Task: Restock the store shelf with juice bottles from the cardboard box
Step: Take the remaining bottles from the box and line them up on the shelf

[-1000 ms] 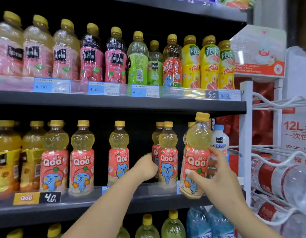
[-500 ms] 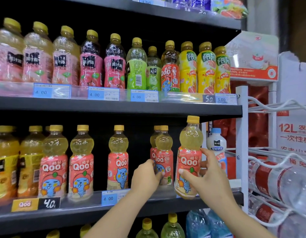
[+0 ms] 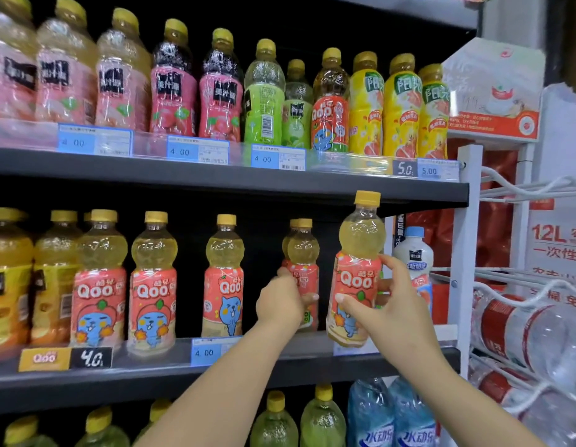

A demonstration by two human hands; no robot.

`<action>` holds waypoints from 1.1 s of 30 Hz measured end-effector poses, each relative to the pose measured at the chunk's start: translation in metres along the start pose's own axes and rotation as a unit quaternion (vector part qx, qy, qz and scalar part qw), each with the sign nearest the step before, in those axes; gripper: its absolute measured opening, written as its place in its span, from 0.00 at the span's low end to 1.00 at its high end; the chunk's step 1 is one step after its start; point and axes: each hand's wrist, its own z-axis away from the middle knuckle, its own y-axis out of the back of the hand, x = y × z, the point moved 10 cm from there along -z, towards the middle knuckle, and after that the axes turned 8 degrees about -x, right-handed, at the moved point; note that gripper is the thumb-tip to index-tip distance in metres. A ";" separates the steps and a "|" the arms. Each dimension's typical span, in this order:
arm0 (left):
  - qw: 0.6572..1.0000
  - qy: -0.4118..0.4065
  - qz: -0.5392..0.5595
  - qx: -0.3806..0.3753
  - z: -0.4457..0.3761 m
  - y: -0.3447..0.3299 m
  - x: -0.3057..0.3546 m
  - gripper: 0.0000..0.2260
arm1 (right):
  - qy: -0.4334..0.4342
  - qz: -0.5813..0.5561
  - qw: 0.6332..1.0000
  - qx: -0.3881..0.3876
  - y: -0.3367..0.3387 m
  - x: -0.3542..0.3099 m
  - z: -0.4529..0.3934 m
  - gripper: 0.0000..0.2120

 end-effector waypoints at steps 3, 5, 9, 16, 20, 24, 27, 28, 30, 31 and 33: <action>1.000 0.003 0.016 -0.012 -0.001 0.002 -0.005 0.26 | 0.009 0.014 1.000 0.002 -0.003 -0.002 -0.003 0.34; 0.999 -0.008 0.030 -0.017 0.002 0.006 -0.007 0.24 | 0.014 0.020 1.000 0.003 -0.008 -0.003 -0.006 0.35; 0.993 -0.078 0.086 -0.018 0.022 0.023 0.000 0.21 | 0.017 0.035 0.999 0.005 -0.023 -0.005 -0.015 0.36; 0.970 -0.138 0.187 -0.077 0.049 0.033 0.001 0.26 | 0.038 0.072 0.997 0.014 -0.056 -0.013 -0.030 0.35; 0.972 -0.139 0.164 -0.095 0.050 0.029 -0.004 0.34 | 0.022 0.104 0.994 -0.004 -0.074 0.001 -0.024 0.38; 0.971 -0.145 0.162 -0.099 0.048 0.022 -0.006 0.33 | -0.006 0.117 0.993 -0.013 -0.079 0.015 -0.023 0.39; 0.968 -0.156 0.167 -0.107 0.047 0.018 -0.003 0.32 | -0.026 0.148 0.988 -0.027 -0.082 0.017 -0.030 0.38; 0.966 -0.158 0.168 -0.113 0.047 0.017 -0.002 0.32 | -0.033 0.161 0.986 -0.032 -0.084 0.018 -0.032 0.38; 0.966 -0.164 0.163 -0.119 0.046 0.014 0.001 0.32 | -0.041 0.180 0.982 -0.033 -0.086 0.019 -0.033 0.39; 0.966 -0.168 0.156 -0.119 0.046 0.014 0.001 0.31 | -0.040 0.187 0.981 -0.033 -0.087 0.020 -0.034 0.39; 0.968 -0.176 0.145 -0.107 0.048 0.015 0.003 0.29 | -0.040 0.197 0.979 -0.037 -0.090 0.021 -0.034 0.39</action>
